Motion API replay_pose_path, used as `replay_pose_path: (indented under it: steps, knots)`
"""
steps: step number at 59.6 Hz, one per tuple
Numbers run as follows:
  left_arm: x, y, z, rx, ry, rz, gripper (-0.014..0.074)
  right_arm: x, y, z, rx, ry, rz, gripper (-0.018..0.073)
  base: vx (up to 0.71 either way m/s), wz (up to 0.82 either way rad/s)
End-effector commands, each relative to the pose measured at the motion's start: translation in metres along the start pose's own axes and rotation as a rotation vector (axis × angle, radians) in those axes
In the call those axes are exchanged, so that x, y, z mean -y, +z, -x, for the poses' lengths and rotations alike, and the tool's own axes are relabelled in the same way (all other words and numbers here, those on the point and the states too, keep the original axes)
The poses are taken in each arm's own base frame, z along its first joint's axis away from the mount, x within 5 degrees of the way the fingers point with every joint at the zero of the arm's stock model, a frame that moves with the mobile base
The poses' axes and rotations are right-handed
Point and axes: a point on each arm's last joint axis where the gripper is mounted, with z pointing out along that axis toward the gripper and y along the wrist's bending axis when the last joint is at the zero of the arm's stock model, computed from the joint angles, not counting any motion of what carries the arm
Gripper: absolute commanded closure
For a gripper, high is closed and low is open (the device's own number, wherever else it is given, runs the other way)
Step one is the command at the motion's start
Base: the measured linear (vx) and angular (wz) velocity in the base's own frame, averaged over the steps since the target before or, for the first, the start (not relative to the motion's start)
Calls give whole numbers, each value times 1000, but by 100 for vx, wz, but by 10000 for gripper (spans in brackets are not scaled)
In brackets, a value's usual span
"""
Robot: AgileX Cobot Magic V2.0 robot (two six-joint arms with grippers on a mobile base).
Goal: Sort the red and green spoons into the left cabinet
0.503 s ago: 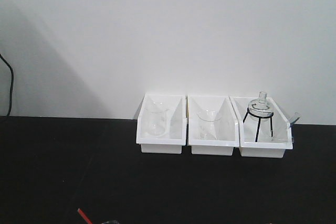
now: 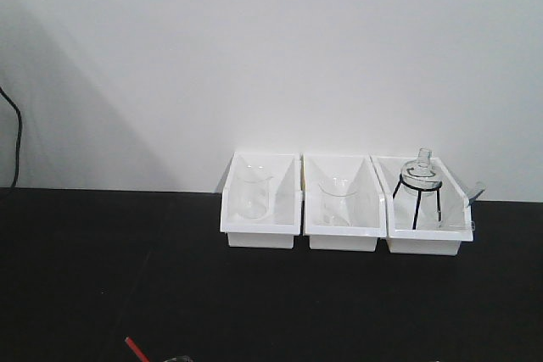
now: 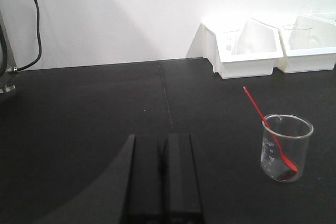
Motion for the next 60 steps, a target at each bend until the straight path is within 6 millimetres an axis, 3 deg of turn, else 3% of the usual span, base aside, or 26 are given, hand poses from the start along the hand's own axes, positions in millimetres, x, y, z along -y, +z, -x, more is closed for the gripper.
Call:
replay_pose_path:
  steps: [1, 21, 31, 40, 49, 55, 60]
  knots:
    - [0, -2, 9, 102, -13, 2, 594, 0, -1, 4, 82, -15, 2, 564, 0, 0]
    - [0, -2, 9, 107, -13, 2, 594, 0, -1, 4, 82, -16, 2, 564, 0, 0]
    - [0, -3, 14, 154, -16, 3, 594, -1, -2, 15, 189, -15, 8, 564, 0, 0]
    - [-1, -8, 34, 350, -63, 5, 594, -1, -5, 26, 319, 20, 20, 564, 0, 0]
    - [-5, -19, 58, 609, -211, -13, 594, -3, -12, 50, 456, 100, 49, 564, 0, 0]
    - [-4, -25, 79, 613, -230, -27, 594, -6, -18, 77, 483, 101, 57, 564, 0, 0]
    - [-3, -28, 102, 548, -230, -33, 594, -8, -24, 111, 467, 52, 46, 564, 0, 0]
